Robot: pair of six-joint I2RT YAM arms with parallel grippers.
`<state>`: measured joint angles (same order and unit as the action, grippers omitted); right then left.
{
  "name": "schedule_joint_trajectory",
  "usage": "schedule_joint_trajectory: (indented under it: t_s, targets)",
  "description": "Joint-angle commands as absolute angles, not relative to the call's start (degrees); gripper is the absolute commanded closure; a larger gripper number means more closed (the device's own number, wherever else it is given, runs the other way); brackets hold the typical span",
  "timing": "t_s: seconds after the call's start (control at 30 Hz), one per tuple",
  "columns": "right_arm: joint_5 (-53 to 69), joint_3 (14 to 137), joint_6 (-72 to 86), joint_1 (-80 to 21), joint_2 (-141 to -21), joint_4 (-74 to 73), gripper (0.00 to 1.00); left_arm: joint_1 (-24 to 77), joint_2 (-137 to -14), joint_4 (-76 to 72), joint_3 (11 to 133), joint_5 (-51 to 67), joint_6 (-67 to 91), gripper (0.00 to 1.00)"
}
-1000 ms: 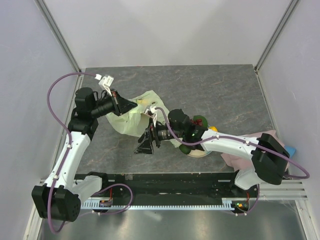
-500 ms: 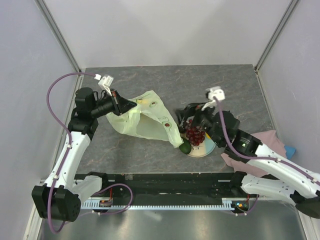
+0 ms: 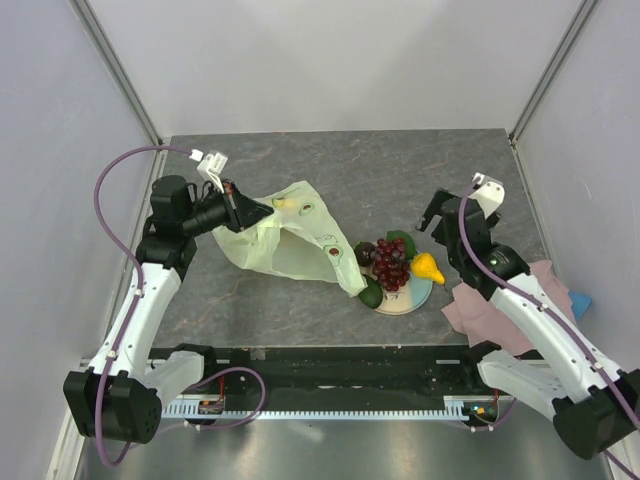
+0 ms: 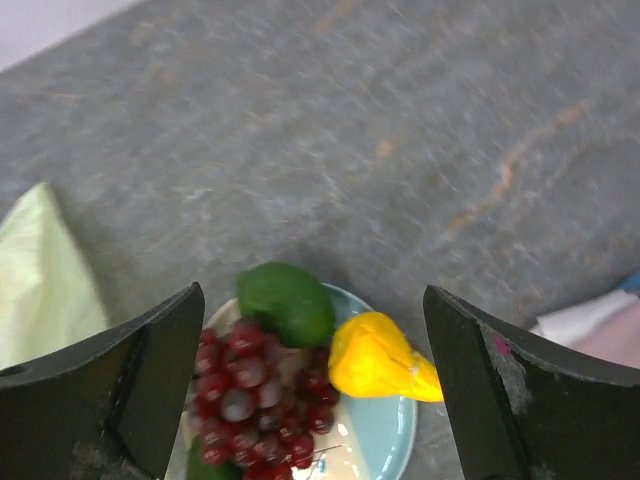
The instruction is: Place the fruits into the plastic bag
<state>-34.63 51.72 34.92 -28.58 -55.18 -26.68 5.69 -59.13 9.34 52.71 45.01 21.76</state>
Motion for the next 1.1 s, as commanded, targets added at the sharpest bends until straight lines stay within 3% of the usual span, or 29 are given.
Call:
schedule_joint_trajectory:
  t_s: [0.0,0.17,0.37,0.53,1.07]
  targets:
    - [-23.3,48.79,44.54,-21.1,-56.68,-28.39,0.02,5.36,-58.27,8.96,54.14,44.03,19.6,0.98]
    - [-22.76,47.2,55.35,-19.77,-58.36,-29.97,0.06,5.36,-58.27,9.49,54.49,43.68,19.25,0.98]
    - [-23.03,45.52,67.93,-19.77,-63.01,-35.05,0.19,5.36,-58.36,10.55,54.84,42.71,18.72,0.98]
    - [-21.89,46.94,70.21,-19.69,-67.76,-36.92,0.16,5.36,-58.45,10.55,54.84,42.71,18.72,0.98]
    - [-19.95,38.33,83.31,-19.69,-64.25,-34.81,0.18,5.36,-58.45,10.99,55.02,42.36,18.54,0.98]
